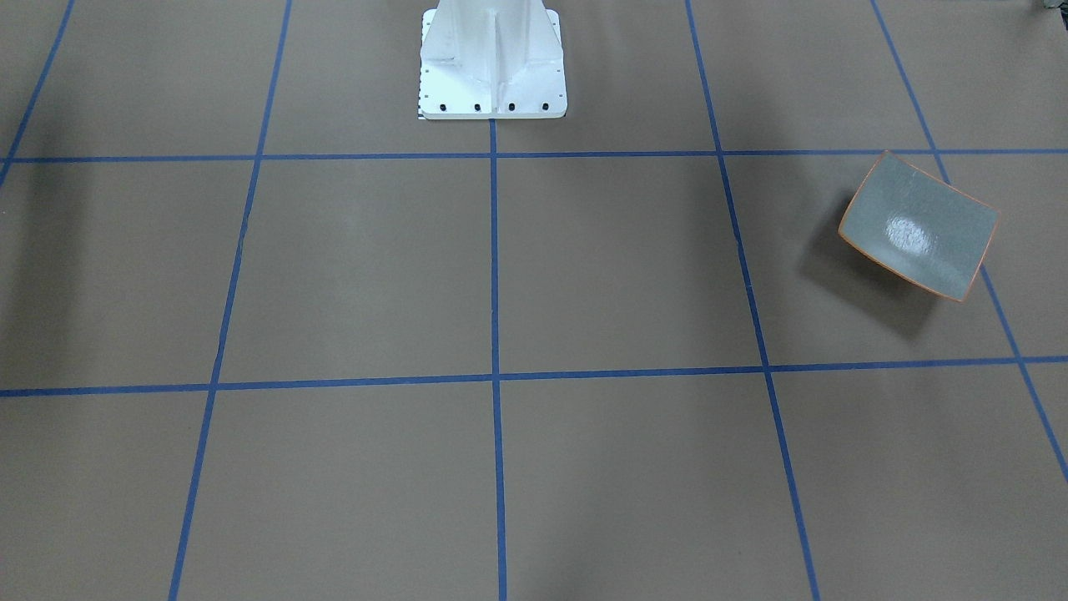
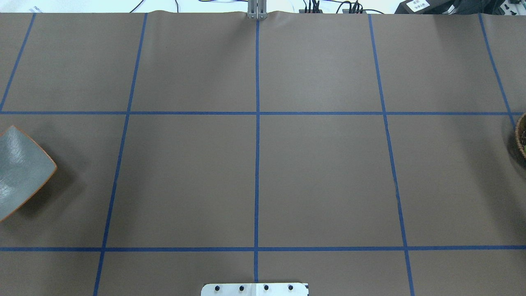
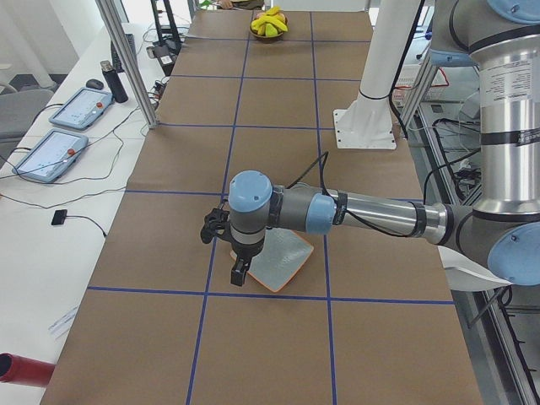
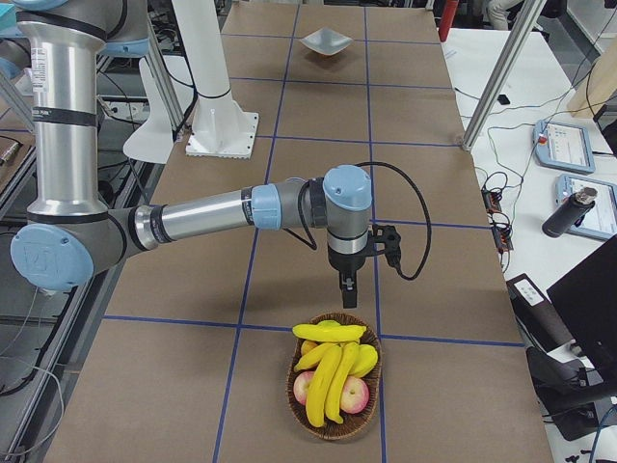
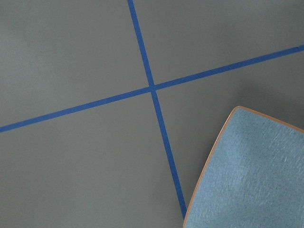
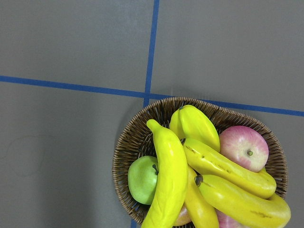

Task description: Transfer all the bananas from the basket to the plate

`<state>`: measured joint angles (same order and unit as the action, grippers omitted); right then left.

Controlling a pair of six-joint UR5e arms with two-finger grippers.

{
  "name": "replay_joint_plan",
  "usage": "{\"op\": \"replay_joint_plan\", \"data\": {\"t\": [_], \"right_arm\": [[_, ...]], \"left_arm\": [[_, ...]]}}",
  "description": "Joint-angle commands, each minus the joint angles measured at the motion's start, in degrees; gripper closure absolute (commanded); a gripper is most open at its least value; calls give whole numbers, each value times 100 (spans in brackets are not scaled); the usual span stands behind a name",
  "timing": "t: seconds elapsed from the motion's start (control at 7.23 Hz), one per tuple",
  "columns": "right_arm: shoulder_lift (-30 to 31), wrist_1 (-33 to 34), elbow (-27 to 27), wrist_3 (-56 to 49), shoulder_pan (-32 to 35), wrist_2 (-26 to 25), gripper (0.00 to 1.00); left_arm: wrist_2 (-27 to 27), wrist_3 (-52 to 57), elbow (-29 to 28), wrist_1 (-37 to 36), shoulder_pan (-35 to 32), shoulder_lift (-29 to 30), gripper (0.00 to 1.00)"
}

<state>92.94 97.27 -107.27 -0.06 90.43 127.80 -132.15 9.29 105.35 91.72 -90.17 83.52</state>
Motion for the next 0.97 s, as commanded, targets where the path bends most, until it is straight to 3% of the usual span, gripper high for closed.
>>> {"op": "replay_joint_plan", "data": {"t": [0.0,0.28,0.55,0.83], "right_arm": [[222,-836,108,530,-218,104,0],[556,-1646,127,1662,-744,44,0],[1415,-2962,188,2210,-930,-333,0],[1499,-3833,600,3111,-1166,-378,1]], "left_arm": [[5,-6,-58,223,0,33,0],[5,-6,-50,223,0,33,0],[-4,2,-49,223,0,16,0],[-4,2,-49,223,0,7,0]]}}
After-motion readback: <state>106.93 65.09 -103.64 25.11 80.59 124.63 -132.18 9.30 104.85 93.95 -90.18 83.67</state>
